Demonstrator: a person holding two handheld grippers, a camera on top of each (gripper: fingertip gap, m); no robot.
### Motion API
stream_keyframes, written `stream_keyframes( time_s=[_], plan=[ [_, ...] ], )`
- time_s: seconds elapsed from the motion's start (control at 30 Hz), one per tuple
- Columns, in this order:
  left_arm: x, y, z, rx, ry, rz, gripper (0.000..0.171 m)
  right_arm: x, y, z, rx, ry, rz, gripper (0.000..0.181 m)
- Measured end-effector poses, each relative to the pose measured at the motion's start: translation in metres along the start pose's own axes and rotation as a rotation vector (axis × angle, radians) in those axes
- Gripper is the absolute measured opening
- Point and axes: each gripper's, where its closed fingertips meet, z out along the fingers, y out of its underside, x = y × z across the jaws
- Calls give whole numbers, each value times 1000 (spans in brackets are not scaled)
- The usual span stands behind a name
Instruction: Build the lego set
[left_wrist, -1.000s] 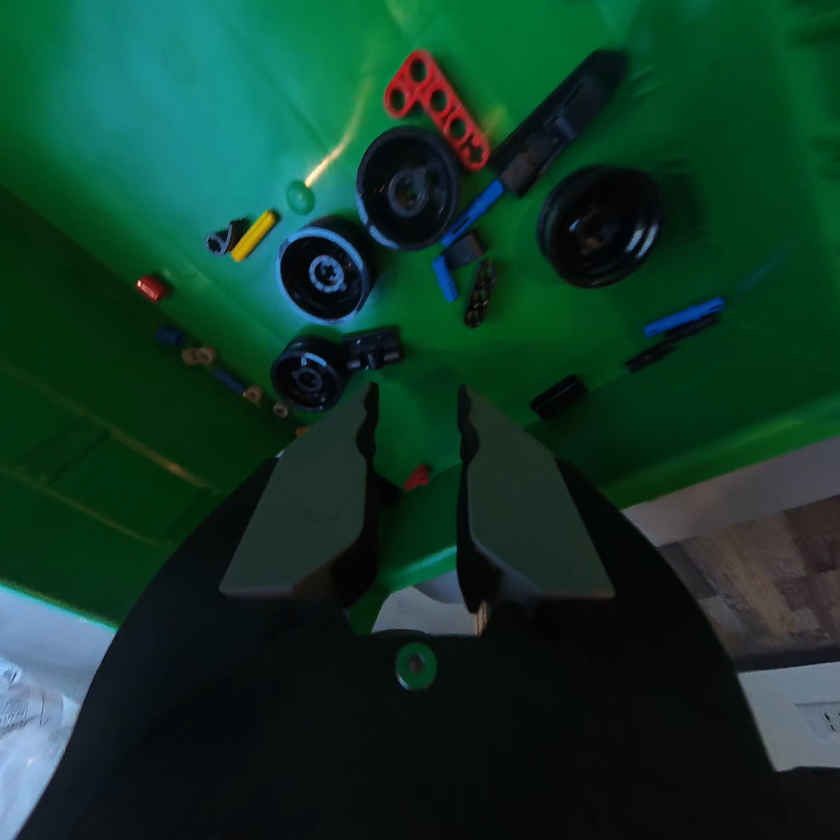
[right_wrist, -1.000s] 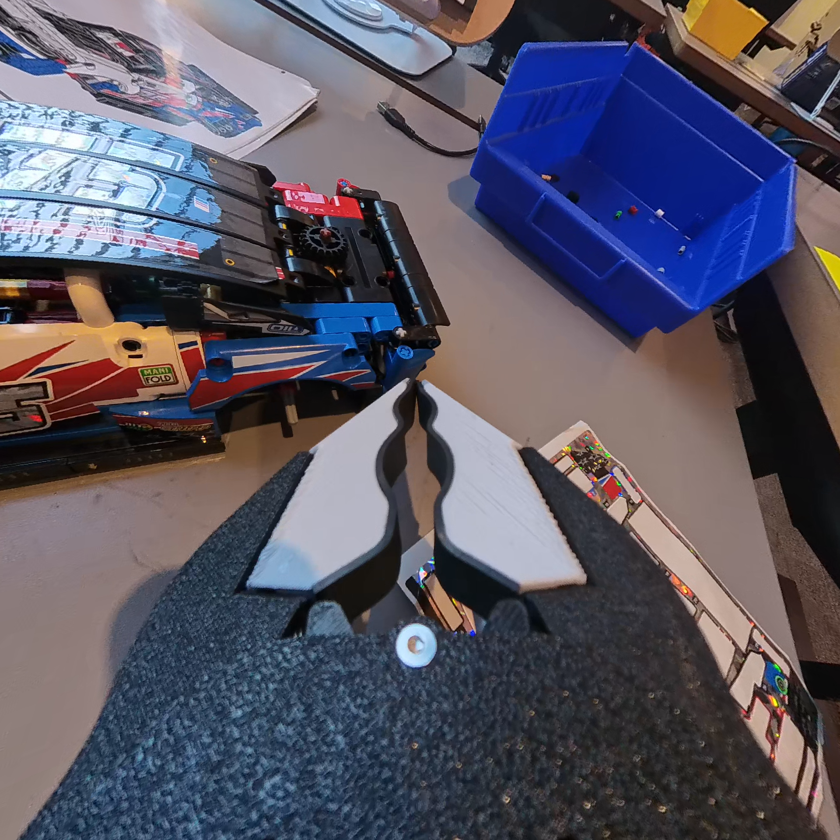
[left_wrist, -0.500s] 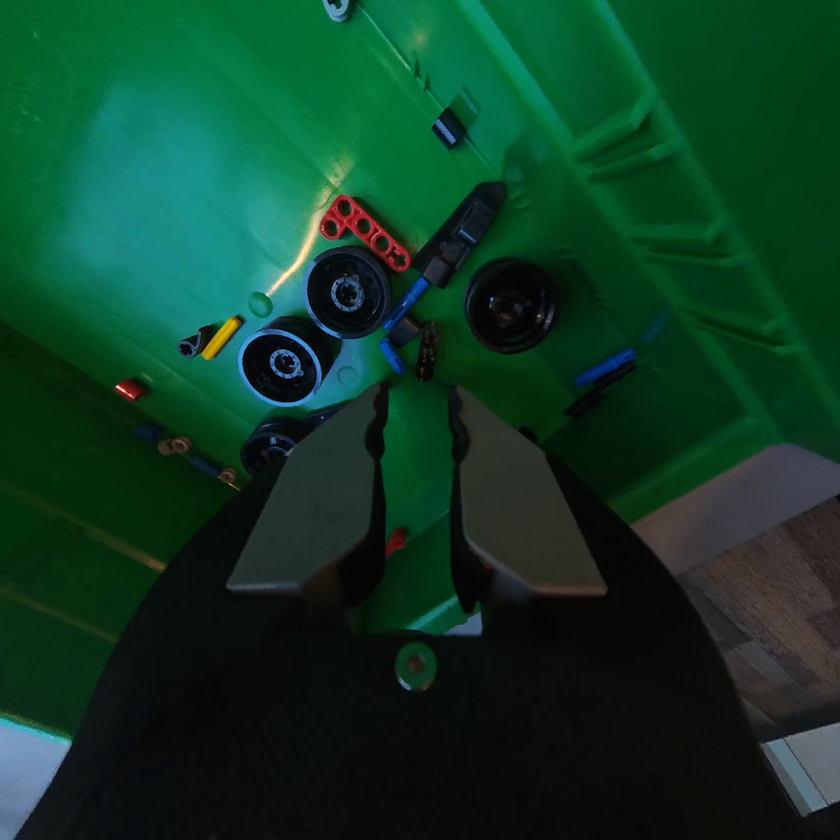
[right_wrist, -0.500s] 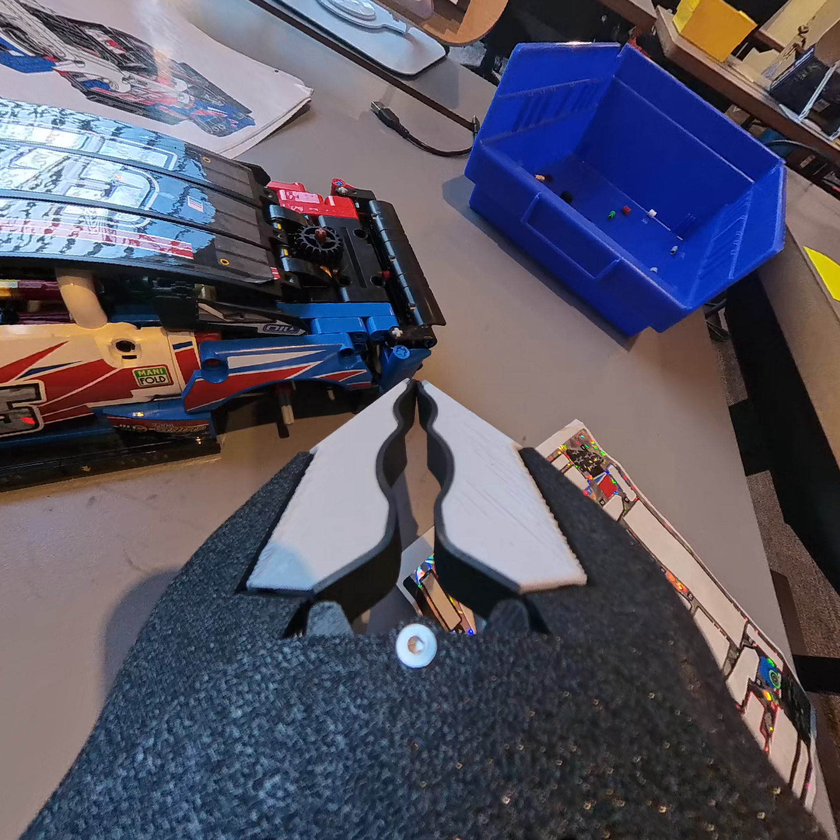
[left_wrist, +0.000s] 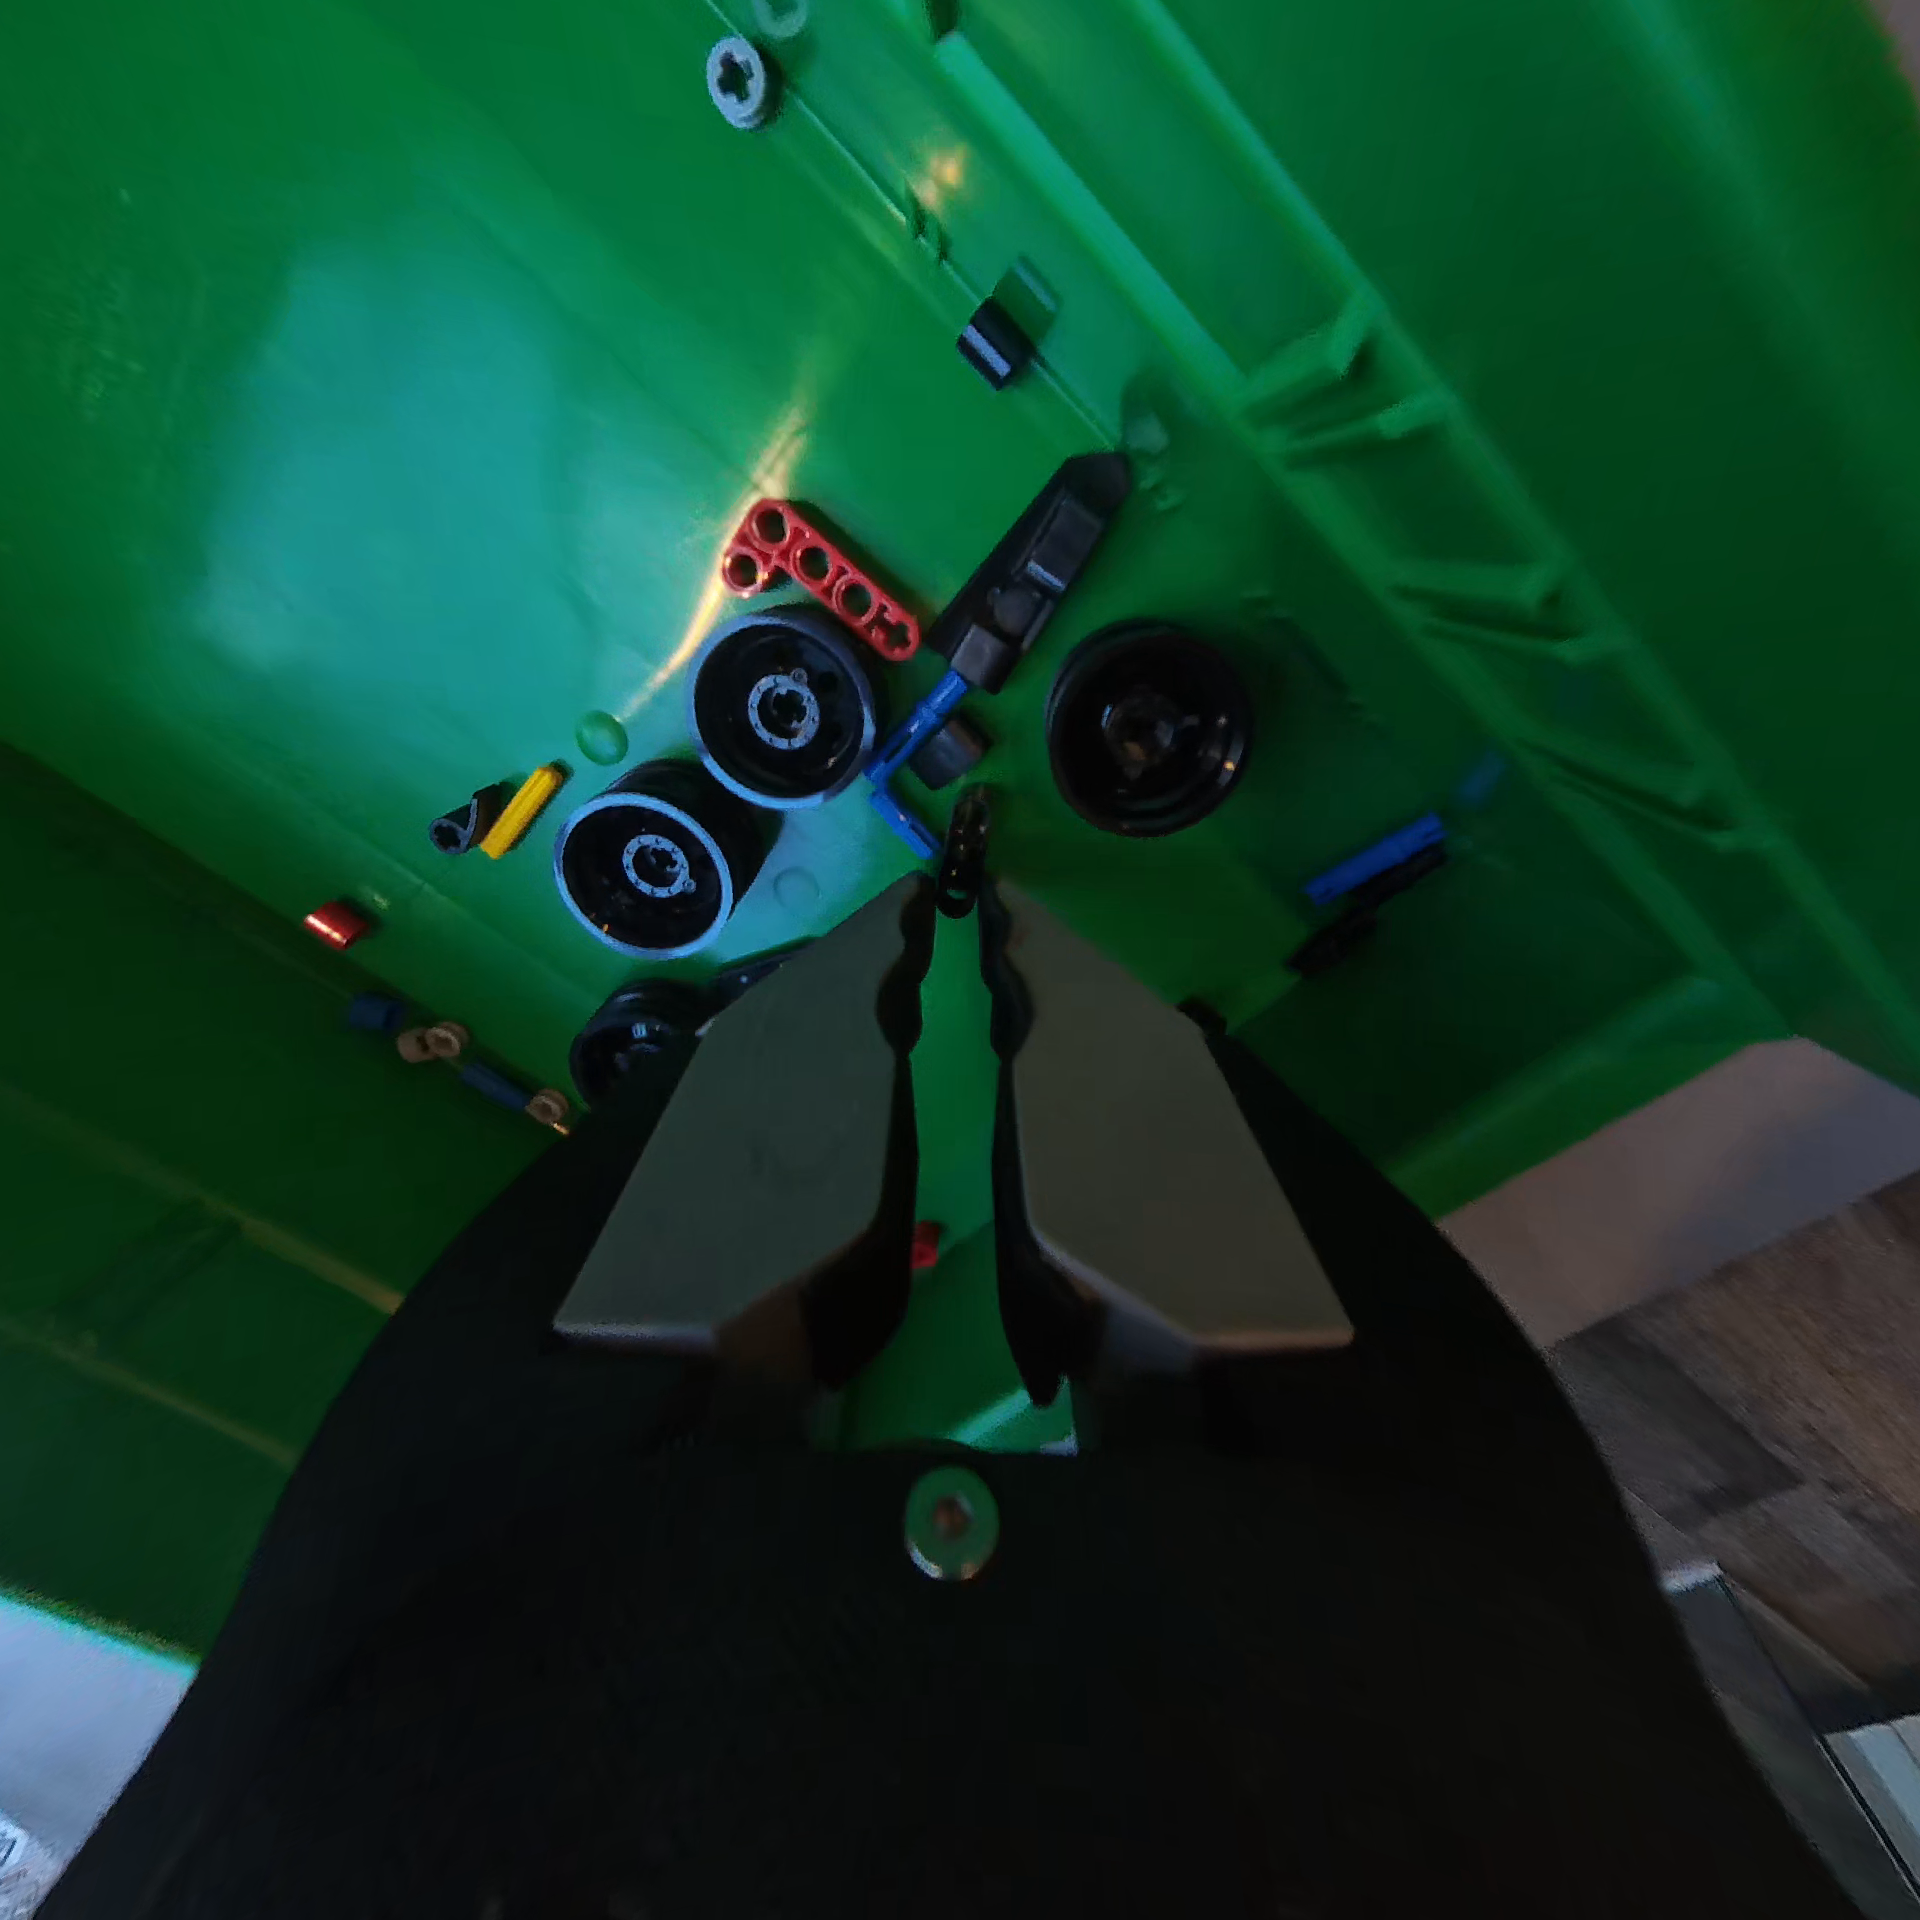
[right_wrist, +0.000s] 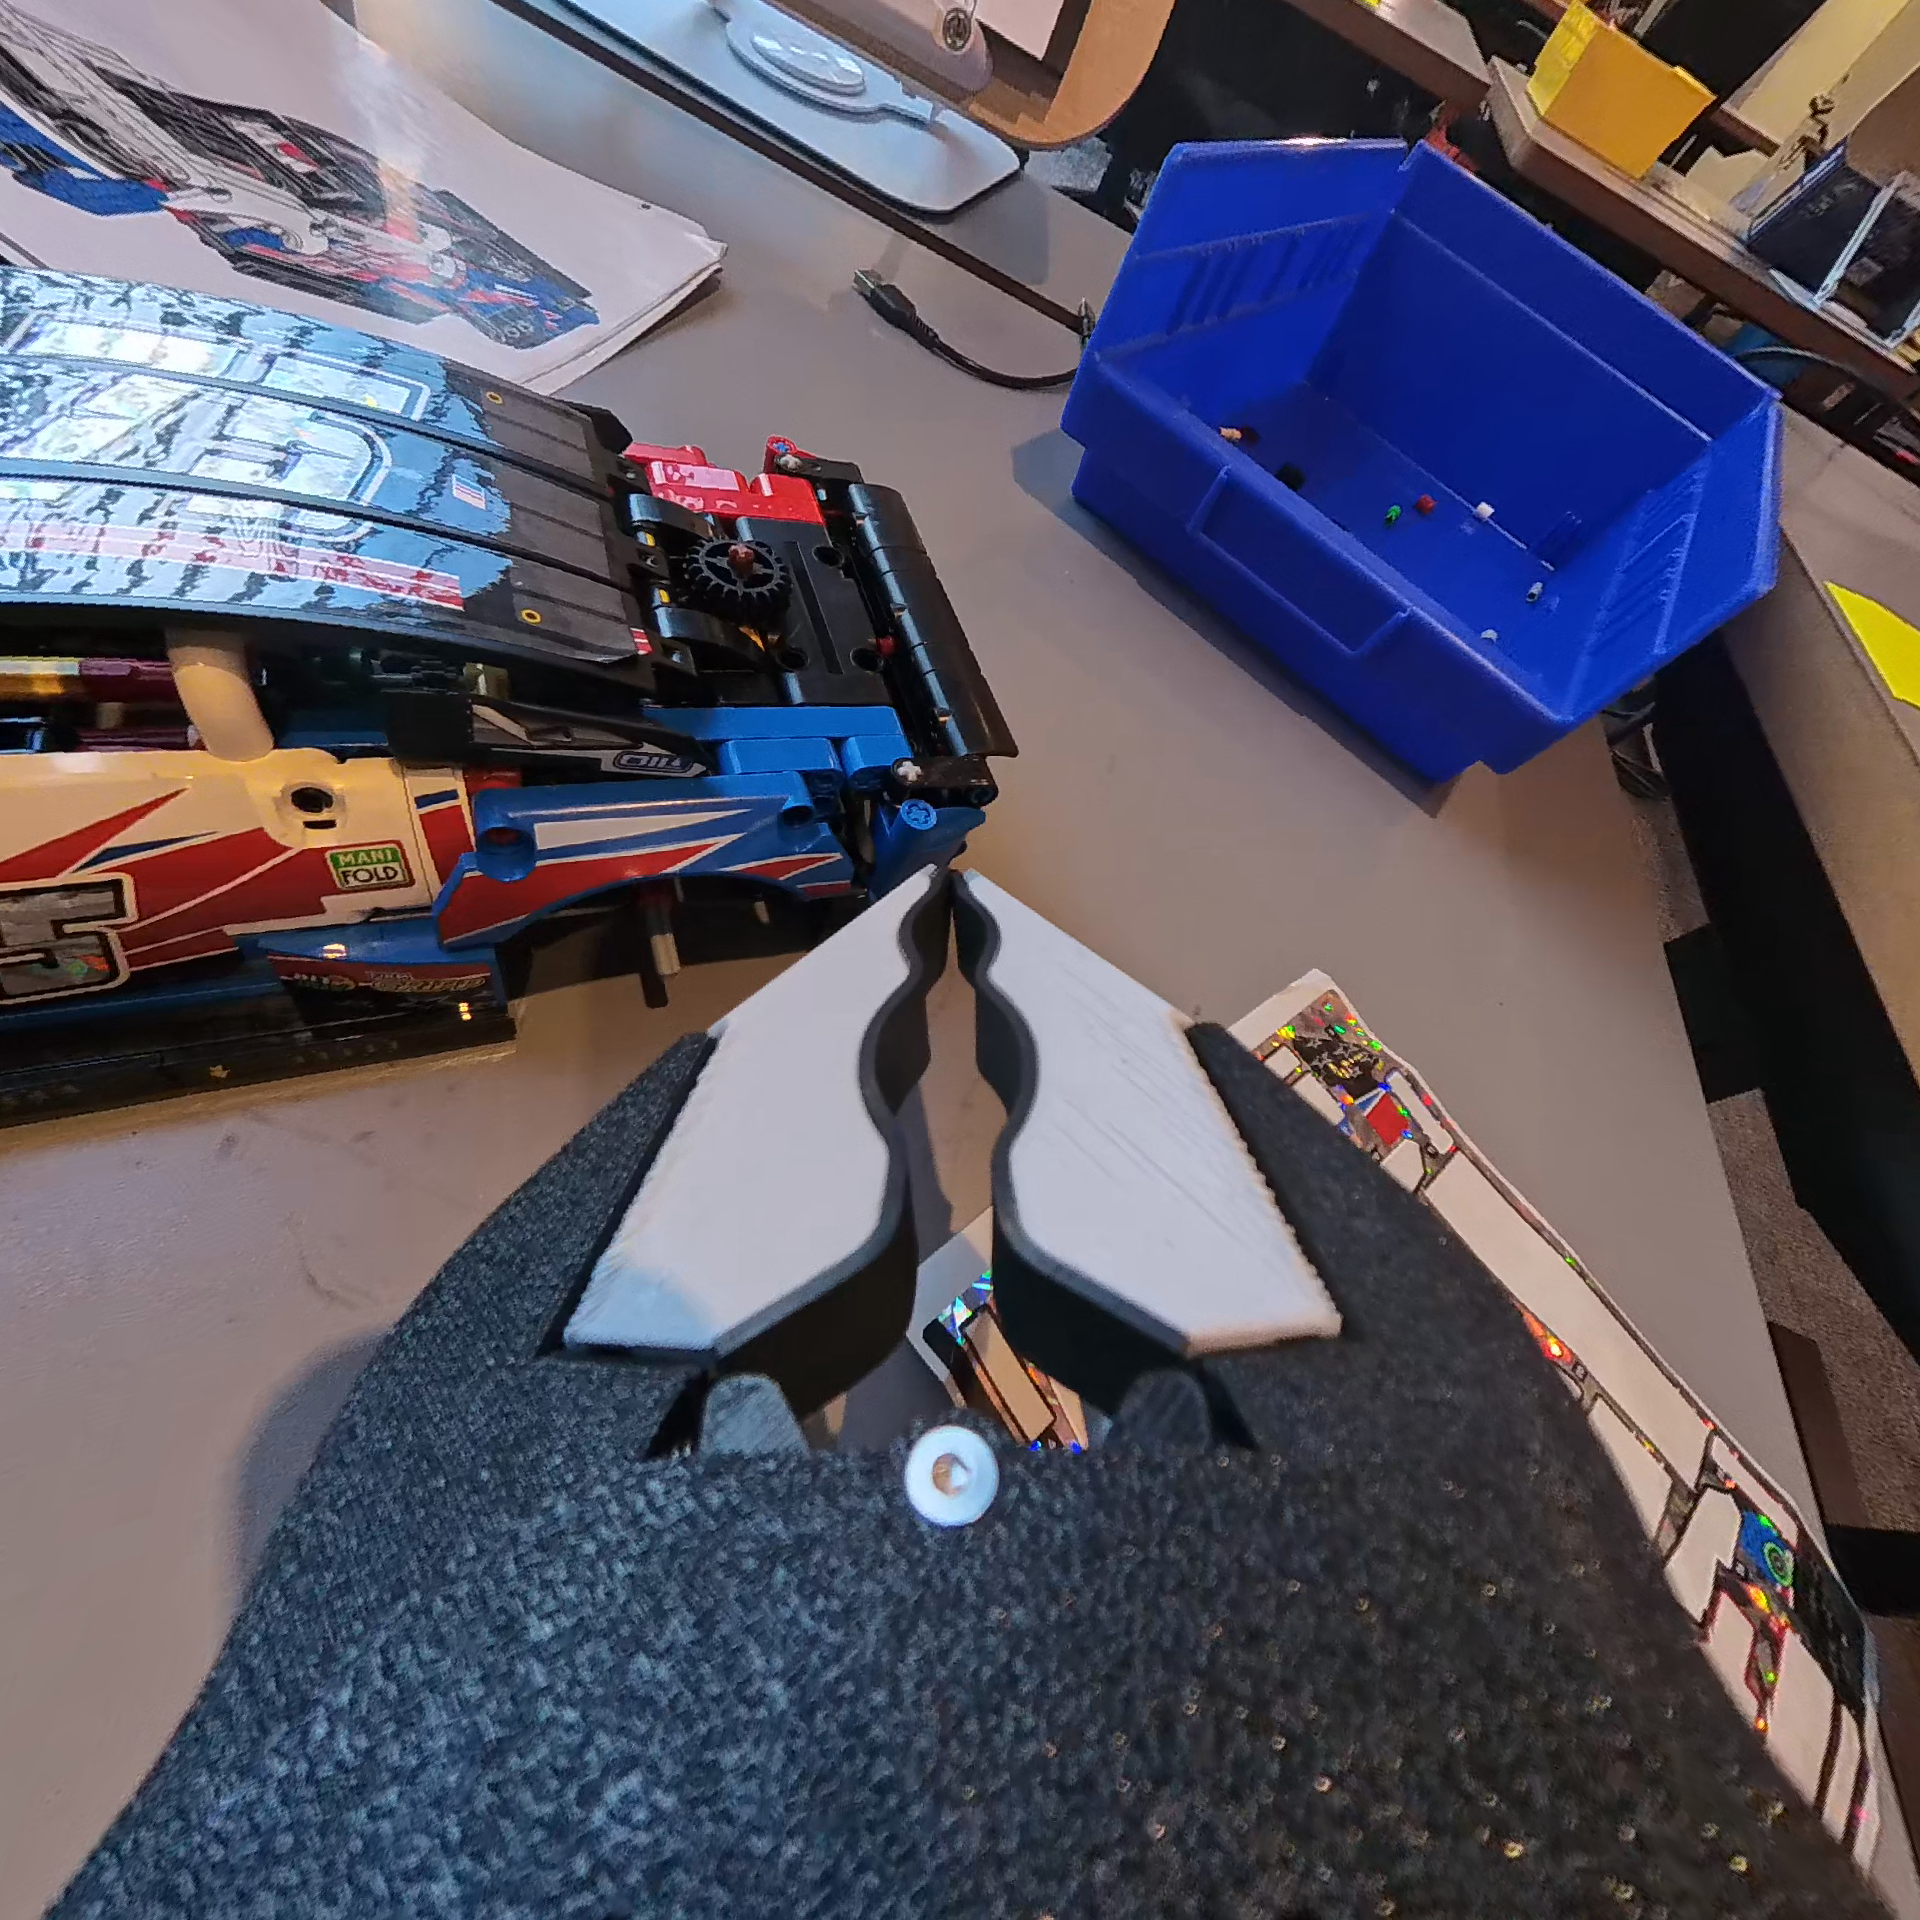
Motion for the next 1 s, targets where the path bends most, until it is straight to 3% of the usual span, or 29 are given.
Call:
stream_keyframes(
  time_s=[0.2, 0.33, 0.43, 0.5, 0.57, 0.67, 0.8, 1.0],
  plan=[
    [-2, 10, -21, 54, -33, -61, 5, -1, -1, -1, 7, -6, 0, 0],
    [-4, -1, -60, 180, -108, -116, 5, -1, -3, -3, 27, -6, 1, 0],
    [13, -38, -110, 374, -182, -144, 5, -1, -6, -5, 49, -9, 2, 0],
    [54, -79, -146, 563, -190, -97, 4, -1, -8, -7, 61, -10, 1, 0],
    [103, -110, -157, 653, -190, -17, 4, -2, -9, -8, 70, -10, 0, 0],
    [170, -140, -111, 588, -97, 87, 4, -3, -10, -9, 79, -20, 1, 0],
    [212, -156, -30, 423, 8, 113, 4, -6, -11, -10, 88, -33, -11, 0],
    [232, -179, -3, 421, 44, 84, 5, -8, -14, -12, 111, -46, -19, 0]
  ],
)
